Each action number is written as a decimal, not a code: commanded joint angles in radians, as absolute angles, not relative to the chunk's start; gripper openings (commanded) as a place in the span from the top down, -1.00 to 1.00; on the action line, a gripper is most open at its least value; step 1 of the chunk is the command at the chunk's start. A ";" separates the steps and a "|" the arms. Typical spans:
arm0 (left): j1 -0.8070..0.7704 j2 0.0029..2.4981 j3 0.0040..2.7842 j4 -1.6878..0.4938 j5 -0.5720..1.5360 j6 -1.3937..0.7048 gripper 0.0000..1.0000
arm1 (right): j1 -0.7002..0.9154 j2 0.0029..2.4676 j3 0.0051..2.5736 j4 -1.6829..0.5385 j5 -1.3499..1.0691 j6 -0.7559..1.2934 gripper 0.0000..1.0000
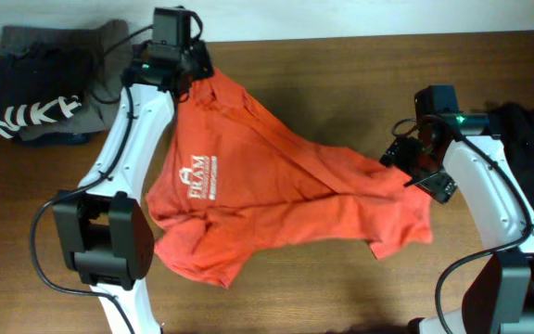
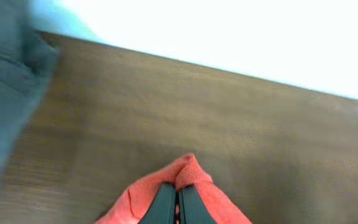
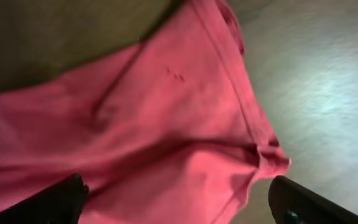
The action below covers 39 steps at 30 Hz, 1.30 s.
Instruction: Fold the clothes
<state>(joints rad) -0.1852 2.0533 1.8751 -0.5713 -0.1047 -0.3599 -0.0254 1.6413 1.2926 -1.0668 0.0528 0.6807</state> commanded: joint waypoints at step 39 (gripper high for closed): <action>-0.154 2.036 1.923 -0.652 -0.054 -0.397 0.98 | 0.465 1.988 1.326 -0.540 0.260 0.218 -0.31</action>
<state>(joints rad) -0.1558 2.0533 1.8984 -0.6498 -0.0742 -0.3866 0.4850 1.9800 1.3037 -0.5232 0.2214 0.2165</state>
